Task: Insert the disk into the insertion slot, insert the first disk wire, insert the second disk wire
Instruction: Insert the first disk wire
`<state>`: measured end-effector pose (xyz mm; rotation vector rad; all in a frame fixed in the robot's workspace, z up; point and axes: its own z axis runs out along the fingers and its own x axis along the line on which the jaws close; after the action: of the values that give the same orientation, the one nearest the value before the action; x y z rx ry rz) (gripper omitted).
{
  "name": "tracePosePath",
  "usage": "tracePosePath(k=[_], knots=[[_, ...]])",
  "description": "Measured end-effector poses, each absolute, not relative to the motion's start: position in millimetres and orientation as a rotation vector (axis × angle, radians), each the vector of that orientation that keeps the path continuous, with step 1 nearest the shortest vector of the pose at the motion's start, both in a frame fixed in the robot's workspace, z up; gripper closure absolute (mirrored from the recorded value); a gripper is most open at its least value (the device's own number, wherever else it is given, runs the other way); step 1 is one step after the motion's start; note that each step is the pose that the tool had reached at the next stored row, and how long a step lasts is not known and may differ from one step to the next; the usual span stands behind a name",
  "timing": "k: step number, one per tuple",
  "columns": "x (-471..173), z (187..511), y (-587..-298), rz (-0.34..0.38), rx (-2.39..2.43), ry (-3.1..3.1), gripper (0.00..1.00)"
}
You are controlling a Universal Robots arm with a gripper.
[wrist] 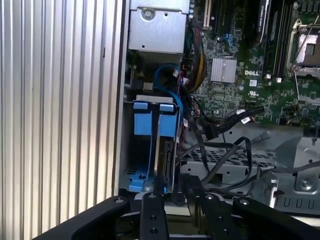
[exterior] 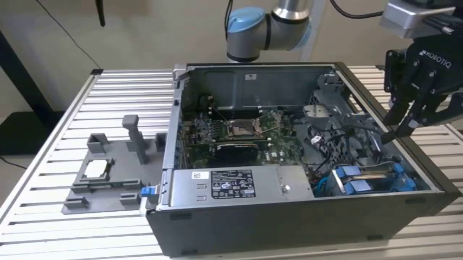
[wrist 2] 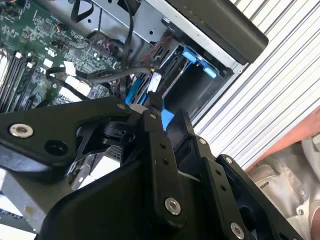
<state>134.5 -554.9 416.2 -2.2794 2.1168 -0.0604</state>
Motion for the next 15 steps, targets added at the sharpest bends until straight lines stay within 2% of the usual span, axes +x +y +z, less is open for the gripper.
tracePosePath(k=[15], knots=[[132.3,397.7,-544.1,-0.132,-2.264,2.088,0.67]])
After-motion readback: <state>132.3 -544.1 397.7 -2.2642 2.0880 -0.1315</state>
